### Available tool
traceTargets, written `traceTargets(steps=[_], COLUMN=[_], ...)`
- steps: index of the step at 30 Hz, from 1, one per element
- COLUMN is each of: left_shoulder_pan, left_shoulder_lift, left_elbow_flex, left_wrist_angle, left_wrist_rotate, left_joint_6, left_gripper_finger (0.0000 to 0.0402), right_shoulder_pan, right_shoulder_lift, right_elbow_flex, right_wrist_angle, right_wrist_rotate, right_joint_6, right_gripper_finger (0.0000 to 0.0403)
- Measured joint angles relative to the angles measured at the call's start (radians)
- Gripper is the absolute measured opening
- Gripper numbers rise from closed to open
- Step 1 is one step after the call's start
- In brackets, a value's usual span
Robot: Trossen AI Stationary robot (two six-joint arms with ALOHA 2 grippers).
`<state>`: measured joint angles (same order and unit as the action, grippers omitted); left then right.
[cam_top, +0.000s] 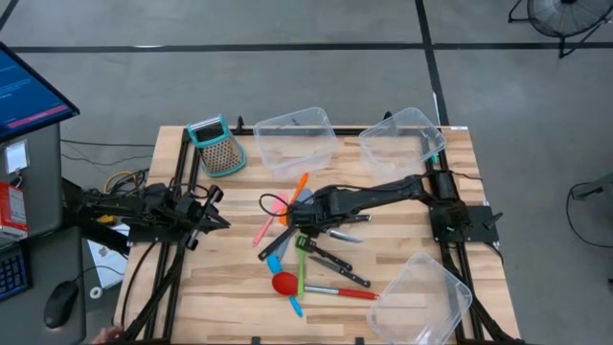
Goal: Pick & Place Kitchen Items
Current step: Put the bottom silver knife into the bottom transparent bin
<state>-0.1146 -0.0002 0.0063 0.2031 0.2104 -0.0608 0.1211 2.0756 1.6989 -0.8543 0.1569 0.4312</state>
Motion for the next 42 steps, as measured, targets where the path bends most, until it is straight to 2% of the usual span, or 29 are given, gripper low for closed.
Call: traceTargets(steps=[4, 10, 14, 18, 23, 27, 30, 33, 42], left_shoulder_pan=[0.000, 0.000, 0.000, 0.000, 0.000, 0.000, 0.000, 0.000, 0.000], left_shoulder_lift=[0.000, 0.000, 0.000, 0.000, 0.000, 0.000, 0.000, 0.000, 0.000], left_elbow_flex=[0.000, 0.000, 0.000, 0.000, 0.000, 0.000, 0.000, 0.000, 0.000], left_wrist_angle=[0.001, 0.007, 0.011, 0.016, 0.018, 0.024, 0.024, 0.024, 0.024], left_wrist_rotate=[0.000, 0.000, 0.000, 0.000, 0.000, 0.000, 0.000, 0.000, 0.000], left_joint_6=[0.000, 0.000, 0.000, 0.000, 0.000, 0.000, 0.000, 0.000, 0.000], left_gripper_finger=[0.0008, 0.0008, 0.0008, 0.0008, 0.0008, 0.0008, 0.0008, 0.0008, 0.0008], right_shoulder_pan=[0.019, 0.077, 0.145, 0.229, 0.340, 0.416, 0.469, 0.521, 0.691], right_shoulder_lift=[-0.063, -0.238, -0.363, -0.462, -0.551, -0.602, -0.623, -0.624, -0.541], right_elbow_flex=[0.047, 0.058, 0.060, 0.060, 0.060, 0.060, 0.060, 0.060, 0.060], right_wrist_angle=[-0.003, 0.037, 0.076, 0.152, 0.228, 0.245, 0.194, 0.079, -0.215], right_wrist_rotate=[0.019, 0.090, 0.143, 0.170, 0.206, 0.296, 0.350, 0.372, 0.447], right_joint_6=[-0.023, -0.023, -0.031, -0.129, -0.205, -0.201, -0.132, 0.010, 0.369], right_gripper_finger=[0.0068, 0.0067, 0.0067, 0.0067, 0.0067, 0.0067, 0.0067, 0.0067, 0.0067])
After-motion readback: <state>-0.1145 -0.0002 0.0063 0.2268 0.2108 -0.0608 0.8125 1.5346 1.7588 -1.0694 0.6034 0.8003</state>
